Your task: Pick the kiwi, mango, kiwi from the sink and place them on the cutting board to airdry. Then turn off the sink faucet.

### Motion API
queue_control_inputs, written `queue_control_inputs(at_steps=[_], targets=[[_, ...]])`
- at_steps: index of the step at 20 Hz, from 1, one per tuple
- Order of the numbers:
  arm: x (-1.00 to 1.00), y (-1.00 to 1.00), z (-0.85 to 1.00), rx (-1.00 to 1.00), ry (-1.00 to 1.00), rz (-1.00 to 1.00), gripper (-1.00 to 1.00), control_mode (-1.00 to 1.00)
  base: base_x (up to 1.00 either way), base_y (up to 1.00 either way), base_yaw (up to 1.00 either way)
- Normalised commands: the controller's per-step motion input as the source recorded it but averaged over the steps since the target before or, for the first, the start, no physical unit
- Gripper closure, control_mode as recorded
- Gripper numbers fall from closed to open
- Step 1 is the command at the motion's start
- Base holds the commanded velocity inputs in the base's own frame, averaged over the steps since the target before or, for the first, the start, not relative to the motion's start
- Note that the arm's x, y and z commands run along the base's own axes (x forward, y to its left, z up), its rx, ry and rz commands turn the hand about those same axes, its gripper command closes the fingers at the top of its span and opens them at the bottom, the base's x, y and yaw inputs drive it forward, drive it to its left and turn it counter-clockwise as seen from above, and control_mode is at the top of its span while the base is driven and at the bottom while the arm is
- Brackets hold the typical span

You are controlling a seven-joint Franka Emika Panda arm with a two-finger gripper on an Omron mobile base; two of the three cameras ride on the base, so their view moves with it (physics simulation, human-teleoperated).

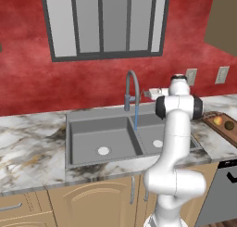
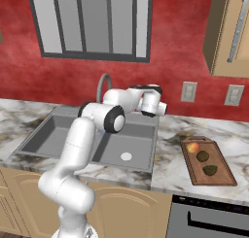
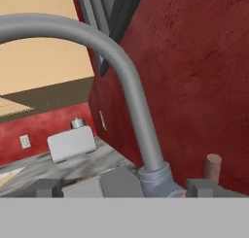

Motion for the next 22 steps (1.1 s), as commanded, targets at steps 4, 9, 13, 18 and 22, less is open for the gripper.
queue_control_inputs(at_steps=[4,9,13,18,22], targets=[[0.35,0.00,-0.06,0.01,0.02,0.00,-1.00,-1.00,0.00,0.00,0.00],[0.25,-0.11,-0.10,0.01,0.02,0.00,-1.00,-1.00,0.00,0.00,0.00],[0.08,-0.22,-0.14,0.00,0.00,0.00,-1.00,-1.00,0.00,0.00,0.00],[0.22,-0.07,-0.12,0.00,0.00,0.00,-1.00,-1.00,0.00,0.00,0.00],[0.32,0.00,-0.11,0.01,0.01,0.00,-1.00,-1.00,0.00,0.00,0.00]])
